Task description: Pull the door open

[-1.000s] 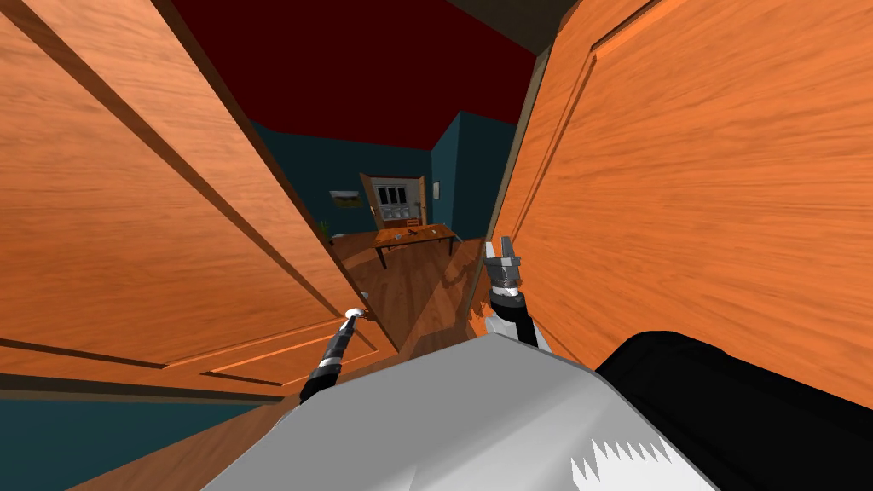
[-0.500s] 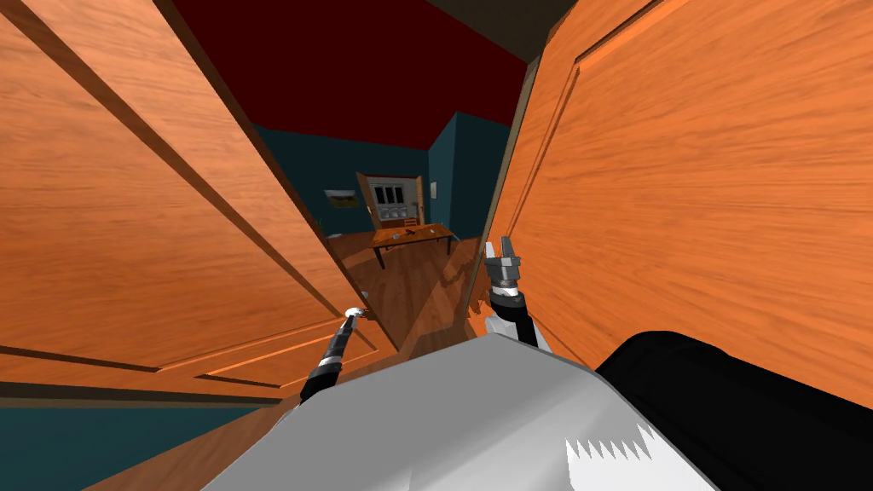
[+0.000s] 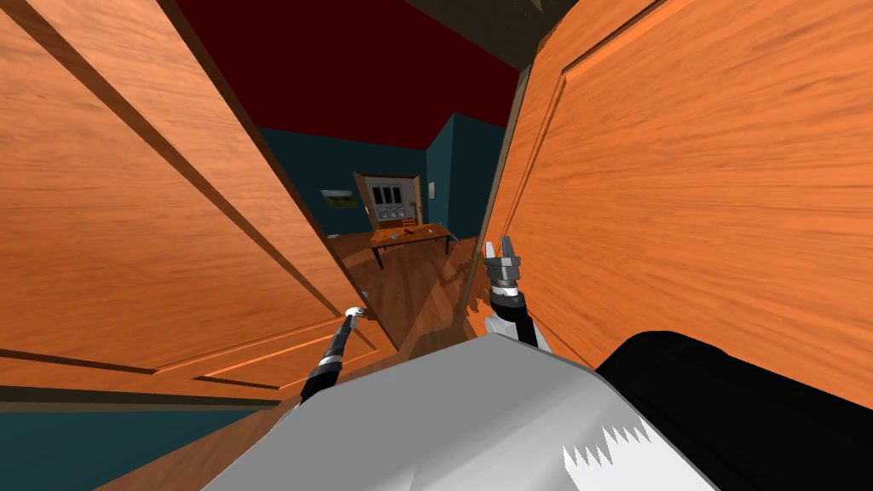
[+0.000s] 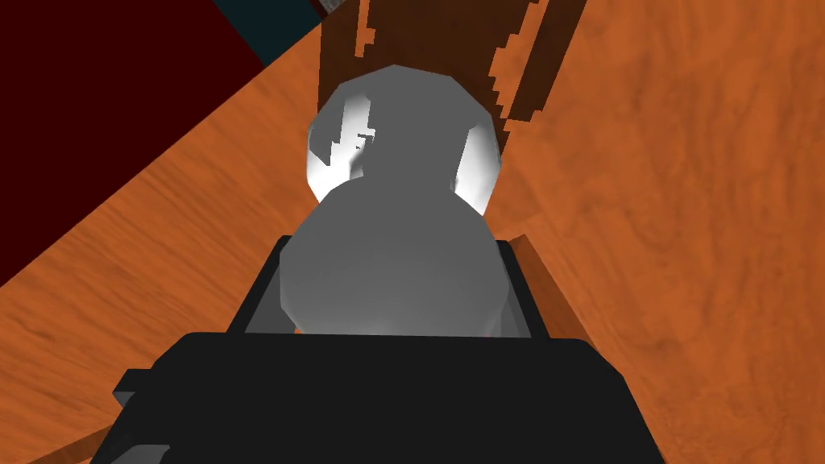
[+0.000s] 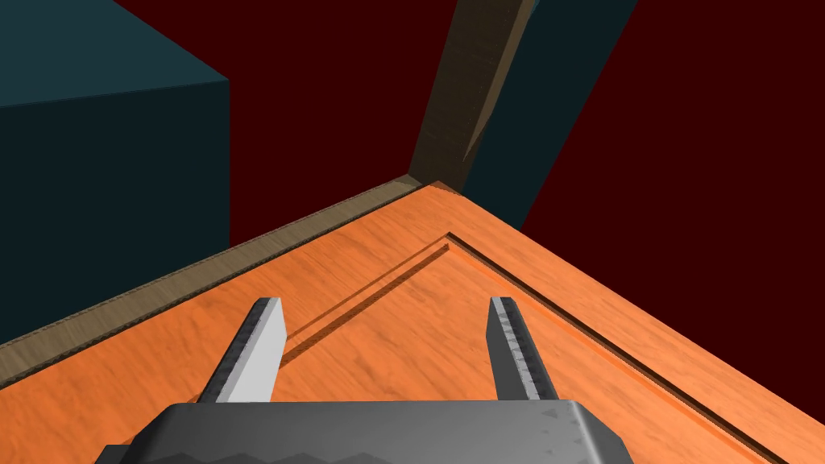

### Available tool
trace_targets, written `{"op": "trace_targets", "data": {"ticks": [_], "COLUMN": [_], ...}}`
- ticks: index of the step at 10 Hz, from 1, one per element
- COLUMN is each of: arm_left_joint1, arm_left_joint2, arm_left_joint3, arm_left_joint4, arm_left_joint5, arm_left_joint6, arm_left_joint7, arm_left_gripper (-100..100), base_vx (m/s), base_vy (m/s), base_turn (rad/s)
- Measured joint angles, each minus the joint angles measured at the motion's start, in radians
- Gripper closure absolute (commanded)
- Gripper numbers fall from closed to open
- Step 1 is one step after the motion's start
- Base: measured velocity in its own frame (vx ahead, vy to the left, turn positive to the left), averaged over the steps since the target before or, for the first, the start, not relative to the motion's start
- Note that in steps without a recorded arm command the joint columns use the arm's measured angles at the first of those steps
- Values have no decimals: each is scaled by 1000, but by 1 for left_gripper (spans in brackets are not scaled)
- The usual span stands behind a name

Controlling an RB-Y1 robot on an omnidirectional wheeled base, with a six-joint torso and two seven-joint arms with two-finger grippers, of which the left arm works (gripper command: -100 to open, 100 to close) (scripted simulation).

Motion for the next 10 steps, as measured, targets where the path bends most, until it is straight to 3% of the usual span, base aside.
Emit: {"op": "trace_targets", "data": {"ticks": [8,10], "arm_left_joint1": [-5,-15], "arm_left_joint2": [5,7], "arm_left_joint3": [-30,-37], "arm_left_joint4": [-4,16], "arm_left_joint5": [78,94], "arm_left_joint6": [15,6], "arm_left_joint7": [199,245], "arm_left_gripper": [100,100], "base_vx": [-50,-34], "base_vy": [24,13], "base_turn": [-61,-30]}}
